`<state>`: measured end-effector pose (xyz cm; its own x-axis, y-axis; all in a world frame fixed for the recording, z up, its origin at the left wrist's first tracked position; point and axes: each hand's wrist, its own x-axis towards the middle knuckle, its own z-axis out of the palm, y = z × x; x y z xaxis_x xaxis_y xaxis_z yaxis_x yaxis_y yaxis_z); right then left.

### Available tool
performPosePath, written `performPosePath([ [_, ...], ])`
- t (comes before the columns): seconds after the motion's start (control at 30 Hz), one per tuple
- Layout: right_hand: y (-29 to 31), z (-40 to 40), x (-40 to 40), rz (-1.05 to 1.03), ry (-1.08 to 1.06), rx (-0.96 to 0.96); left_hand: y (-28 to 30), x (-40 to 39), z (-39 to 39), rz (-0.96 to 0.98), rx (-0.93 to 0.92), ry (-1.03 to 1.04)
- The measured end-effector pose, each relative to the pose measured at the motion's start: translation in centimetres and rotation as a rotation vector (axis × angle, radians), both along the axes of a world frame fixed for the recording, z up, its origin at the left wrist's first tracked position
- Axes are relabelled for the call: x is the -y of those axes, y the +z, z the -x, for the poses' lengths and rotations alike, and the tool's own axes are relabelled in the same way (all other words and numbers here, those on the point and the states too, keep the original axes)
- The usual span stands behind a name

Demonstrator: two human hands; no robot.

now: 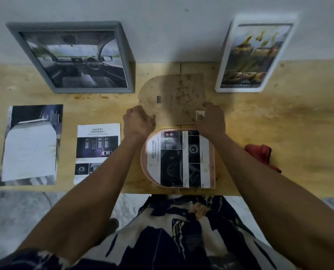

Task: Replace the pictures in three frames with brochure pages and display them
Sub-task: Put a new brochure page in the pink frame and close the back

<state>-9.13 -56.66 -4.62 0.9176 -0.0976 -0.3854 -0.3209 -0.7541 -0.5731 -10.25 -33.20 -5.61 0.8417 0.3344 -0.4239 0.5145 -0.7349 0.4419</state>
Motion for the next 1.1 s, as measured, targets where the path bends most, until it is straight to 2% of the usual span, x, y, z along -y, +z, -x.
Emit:
performPosePath([
  [0.3, -1.9, -3.6, -0.4, -0.045, -0.061, -0.037, -0.4, 1.6, -4.5, 0.075, -0.048, 0.240],
  [0.47, -2.4, -4.1, -0.6, -0.135, -0.231, -0.065, 0.5, 2.5, -5.4, 0.149, -0.016, 0.434],
  [0.67, -1.4, -4.1, -0.4, -0.167, -0.385, -0.045, 3.2, 3.2, -5.4, 0.226, 0.091, 0.528],
  [0.87, 0.8, -1.2, -1.0, -0.283, -0.454, -0.059, 5.9, 2.5, -1.9, 0.360, 0.097, 0.538],
  [1.1, 2.5, 6.3, -2.0, -0.278, -0.492, -0.057, 7.0, 0.5, 5.8, 0.438, 0.152, 0.526],
])
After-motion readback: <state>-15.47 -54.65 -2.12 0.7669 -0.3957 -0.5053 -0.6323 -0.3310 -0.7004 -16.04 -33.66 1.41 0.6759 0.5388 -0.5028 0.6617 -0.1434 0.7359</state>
